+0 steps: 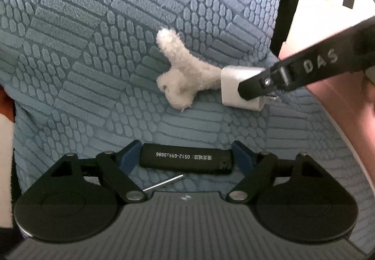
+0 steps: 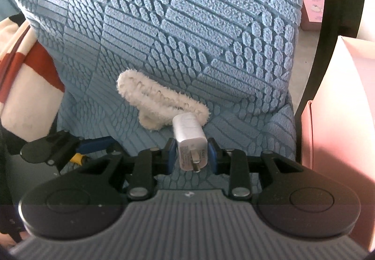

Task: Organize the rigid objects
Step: 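Lift the plug charger with the right gripper while the left gripper closes on the black USB stick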

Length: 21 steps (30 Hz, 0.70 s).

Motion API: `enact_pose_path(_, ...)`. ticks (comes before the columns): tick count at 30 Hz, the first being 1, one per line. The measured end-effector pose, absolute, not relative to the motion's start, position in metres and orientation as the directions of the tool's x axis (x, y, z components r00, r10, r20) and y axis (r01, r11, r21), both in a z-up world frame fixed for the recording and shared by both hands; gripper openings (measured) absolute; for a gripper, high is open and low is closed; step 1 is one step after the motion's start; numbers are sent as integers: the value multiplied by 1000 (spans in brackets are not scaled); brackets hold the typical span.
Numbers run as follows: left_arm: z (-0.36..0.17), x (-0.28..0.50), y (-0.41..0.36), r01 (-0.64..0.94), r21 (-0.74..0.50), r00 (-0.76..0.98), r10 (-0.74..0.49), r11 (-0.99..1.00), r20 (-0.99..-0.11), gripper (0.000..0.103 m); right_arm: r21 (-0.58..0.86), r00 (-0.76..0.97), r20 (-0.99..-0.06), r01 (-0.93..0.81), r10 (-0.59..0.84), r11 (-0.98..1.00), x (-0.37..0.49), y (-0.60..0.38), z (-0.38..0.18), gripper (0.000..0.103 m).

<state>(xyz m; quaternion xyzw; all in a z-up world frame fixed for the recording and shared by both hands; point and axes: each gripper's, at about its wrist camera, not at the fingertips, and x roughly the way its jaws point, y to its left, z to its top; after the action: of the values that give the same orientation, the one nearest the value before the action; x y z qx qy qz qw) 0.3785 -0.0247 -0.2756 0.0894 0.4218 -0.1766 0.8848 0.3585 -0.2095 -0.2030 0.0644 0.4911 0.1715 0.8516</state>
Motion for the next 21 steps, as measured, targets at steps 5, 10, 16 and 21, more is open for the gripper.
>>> enact_pose_path(5,-263,370,-19,333,-16,606,-227,943,-763,86,249,471,-817,-230,332,941,345,-188,-206,31)
enact_pose_path(10,-255,356,-10,276,-46,627,-216,960,-749,86,222,474,-824,-235,311,946,316,-185,-204,31)
enact_pose_path(16,-237,321,4,230,-98,663,-229,968,-713,86,169,489,-827,-253,277,953,292,-174,-197,30)
enact_pose_path(21,-221,286,22,192,-156,681,-246,969,-690,86,103,512,-821,-303,252,948,264,-162,-192,30)
